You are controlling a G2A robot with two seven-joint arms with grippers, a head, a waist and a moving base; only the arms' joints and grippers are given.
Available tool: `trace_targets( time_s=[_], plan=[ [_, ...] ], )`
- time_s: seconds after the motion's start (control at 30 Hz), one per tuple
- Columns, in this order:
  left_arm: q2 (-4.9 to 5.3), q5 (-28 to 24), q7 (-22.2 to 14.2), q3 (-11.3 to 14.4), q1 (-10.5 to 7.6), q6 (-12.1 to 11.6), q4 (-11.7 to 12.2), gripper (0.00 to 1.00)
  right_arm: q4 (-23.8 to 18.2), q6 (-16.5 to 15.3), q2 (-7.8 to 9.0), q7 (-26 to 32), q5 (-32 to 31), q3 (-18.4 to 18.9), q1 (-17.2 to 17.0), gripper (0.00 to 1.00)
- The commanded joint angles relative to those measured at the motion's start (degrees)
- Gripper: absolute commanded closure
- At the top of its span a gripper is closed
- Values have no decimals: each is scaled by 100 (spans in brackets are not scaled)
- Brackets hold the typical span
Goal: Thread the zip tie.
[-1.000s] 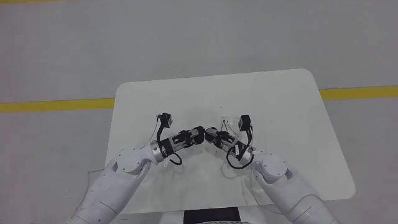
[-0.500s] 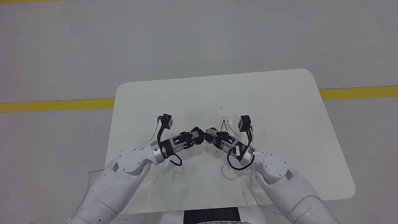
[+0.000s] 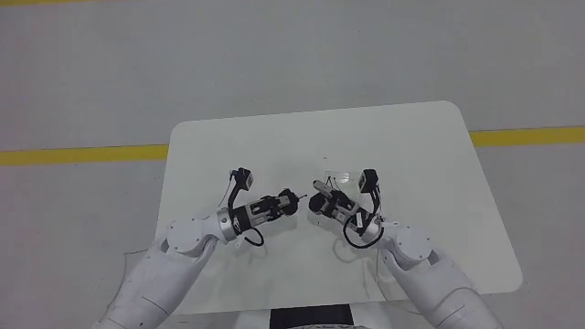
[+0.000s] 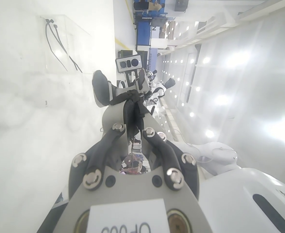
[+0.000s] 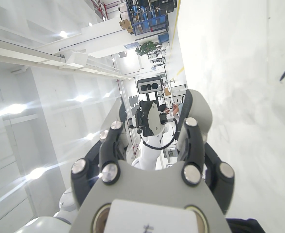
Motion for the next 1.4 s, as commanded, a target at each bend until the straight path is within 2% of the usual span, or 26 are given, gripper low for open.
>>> trace_targets(
  time_s=[0.0, 0.27, 0.33, 0.37, 0.43, 0.57, 0.67, 0.73, 0.9, 0.97, 1.1, 1.3, 1.33, 1.37],
  plan=[
    [29, -1, -228, -56, -13, -52, 13, 100, 10, -17, 7, 109, 21, 21, 1, 0],
    [41, 47, -291, -76, -29, -90, 12, 100, 20, 4, 7, 95, 1, 17, 2, 0],
    [31, -71, -321, -24, -53, -35, -27, 100, 64, 77, 16, 355, -18, -10, 59, 0],
    [41, -80, -404, -48, -99, -9, 60, 100, 138, 101, 27, 618, 54, 4, 115, 0],
    [70, -41, -697, -77, -165, 39, 171, 100, 264, 118, 56, 1133, -19, 20, 270, 0],
    [130, -334, -1309, -217, -231, 97, 364, 100, 587, 86, 58, 1934, 210, -36, 583, 0],
    [163, -510, -1743, -261, -280, 70, 469, 100, 849, -50, 22, 2756, 395, -255, 922, 0],
    [184, -514, -2144, -234, -359, 27, 569, 100, 896, -58, 16, 2811, 442, -267, 955, 0],
    [184, -514, -2144, -234, -359, 27, 569, 100, 896, -58, 16, 2811, 442, -267, 955, 0],
    [179, -486, -2056, -184, -337, 13, 514, 100, 897, -52, -1, 2774, 659, -298, 900, 0],
    [193, -512, -2304, -115, -359, -100, 740, 100, 1399, 37, -62, 3150, 1224, -408, 1122, 0],
    [199, -805, -2514, -51, -411, -174, 996, 100, 2027, -180, -171, 3538, 1654, -617, 1425, 0],
    [200, -823, -2509, -52, -419, -188, 1013, 100, 2094, -228, -187, 3567, 1692, -653, 1440, 49],
    [200, -823, -2509, -52, -419, -188, 1013, 100, 2155, -269, -202, 3593, 1693, -696, 1454, 63]
  ],
)
